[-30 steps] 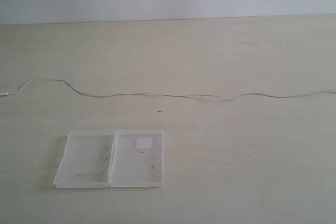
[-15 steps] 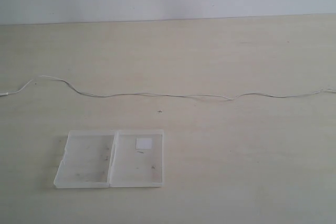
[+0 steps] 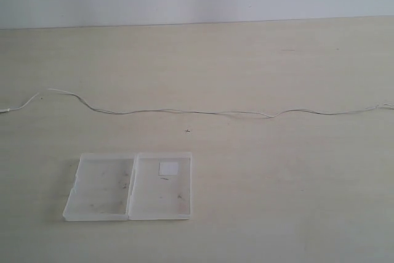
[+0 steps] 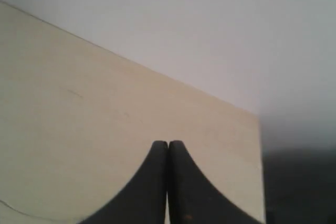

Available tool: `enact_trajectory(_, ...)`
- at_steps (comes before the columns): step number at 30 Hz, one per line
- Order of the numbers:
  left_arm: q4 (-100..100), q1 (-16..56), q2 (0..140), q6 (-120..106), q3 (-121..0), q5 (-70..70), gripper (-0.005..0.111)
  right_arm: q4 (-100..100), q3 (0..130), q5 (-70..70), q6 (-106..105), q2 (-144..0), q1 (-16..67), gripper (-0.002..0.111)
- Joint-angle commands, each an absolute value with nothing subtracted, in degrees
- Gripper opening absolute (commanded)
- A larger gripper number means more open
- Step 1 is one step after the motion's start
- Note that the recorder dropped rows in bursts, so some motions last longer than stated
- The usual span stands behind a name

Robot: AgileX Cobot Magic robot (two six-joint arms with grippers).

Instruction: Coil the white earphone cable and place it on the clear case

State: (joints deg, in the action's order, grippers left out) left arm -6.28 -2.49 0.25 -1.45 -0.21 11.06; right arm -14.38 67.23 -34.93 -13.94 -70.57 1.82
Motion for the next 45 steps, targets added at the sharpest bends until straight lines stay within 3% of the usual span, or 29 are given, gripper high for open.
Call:
enact_trajectory(1, -6.2, -2.23, 0.0, -1.49, 0.0, 10.69, 0.0, -32.46, 69.1, -37.89, 1.97, -72.37, 1.31, 0.0)
enact_trajectory(5, -6.2, -2.23, 0.0, -1.49, 0.0, 10.69, 0.0, -27.22, 69.43, -41.19, -7.18, -73.07, 1.31, 0.0)
enact_trajectory(11, -6.2, -2.23, 0.0, -1.49, 0.0, 10.69, 0.0, -16.21, 74.35, -61.49, -23.76, -80.93, 1.31, 0.0)
enact_trajectory(16, -6.2, -2.23, 0.0, -1.49, 0.0, 10.69, 0.0, -2.79, 77.09, -69.44, -34.35, -87.06, 1.31, 0.0)
enact_trajectory(21, -6.2, -2.23, 0.0, -1.49, 0.0, 10.69, 0.0, 11.16, 77.07, -69.08, -43.55, -89.5, 1.31, 0.0)
enact_trajectory(28, -6.2, -2.23, 0.0, -1.39, 0.0, 10.68, 0.0, 7.37, 77.07, -60.34, -35.87, -87.32, 1.31, 0.0)
enact_trajectory(41, -6.2, -2.23, 0.0, -1.39, 0.0, 10.68, 0.0, 11.74, 76.95, -59.3, -34.5, -88.05, 1.31, 0.0)
enact_trajectory(45, -6.2, -2.23, 0.0, -1.39, 0.0, 10.68, 0.0, 12.09, 76.95, -62.57, -37.62, -92.02, 1.31, 0.009)
